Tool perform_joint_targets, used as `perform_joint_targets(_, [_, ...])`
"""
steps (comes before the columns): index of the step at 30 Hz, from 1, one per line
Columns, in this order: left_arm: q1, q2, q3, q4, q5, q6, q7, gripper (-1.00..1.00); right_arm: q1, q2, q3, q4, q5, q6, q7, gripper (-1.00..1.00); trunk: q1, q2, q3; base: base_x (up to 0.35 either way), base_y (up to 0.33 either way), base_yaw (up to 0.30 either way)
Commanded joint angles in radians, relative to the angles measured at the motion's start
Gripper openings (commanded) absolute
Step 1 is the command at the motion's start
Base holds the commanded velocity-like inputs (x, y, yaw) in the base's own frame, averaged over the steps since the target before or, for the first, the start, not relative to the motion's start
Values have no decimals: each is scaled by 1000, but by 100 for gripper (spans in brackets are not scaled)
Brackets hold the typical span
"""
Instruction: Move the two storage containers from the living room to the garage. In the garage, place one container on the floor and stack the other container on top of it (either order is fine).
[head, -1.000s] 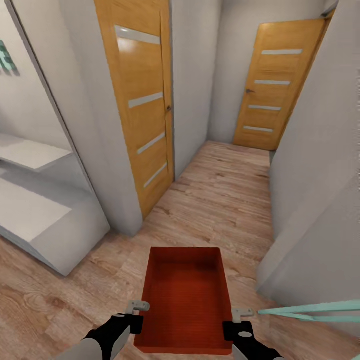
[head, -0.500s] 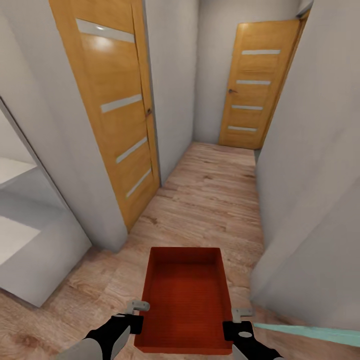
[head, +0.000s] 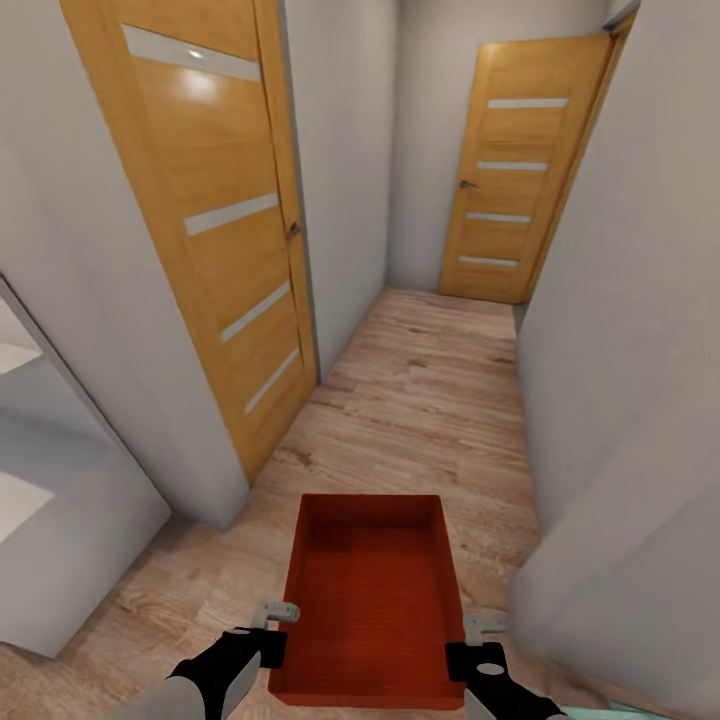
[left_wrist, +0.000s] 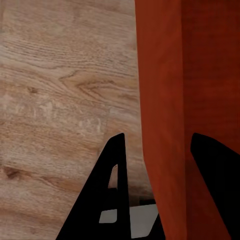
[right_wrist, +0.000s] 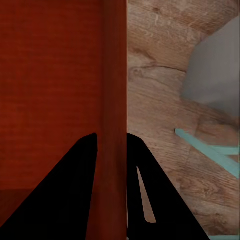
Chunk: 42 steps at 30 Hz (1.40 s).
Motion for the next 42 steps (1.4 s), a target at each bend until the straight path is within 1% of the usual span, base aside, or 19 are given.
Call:
perform_joint_targets(1, [0, 0, 1, -2, -18, 7, 5, -100, -1, -1, -3, 1, -5, -6, -6, -100, 1, -1, -1, 324, 0, 0])
perform_joint_targets(42, [0, 0, 1, -2, -18, 6, 5, -100, -1, -2, -4, 1, -6, -6, -6, -100, 1, -1, -1, 324, 0, 0])
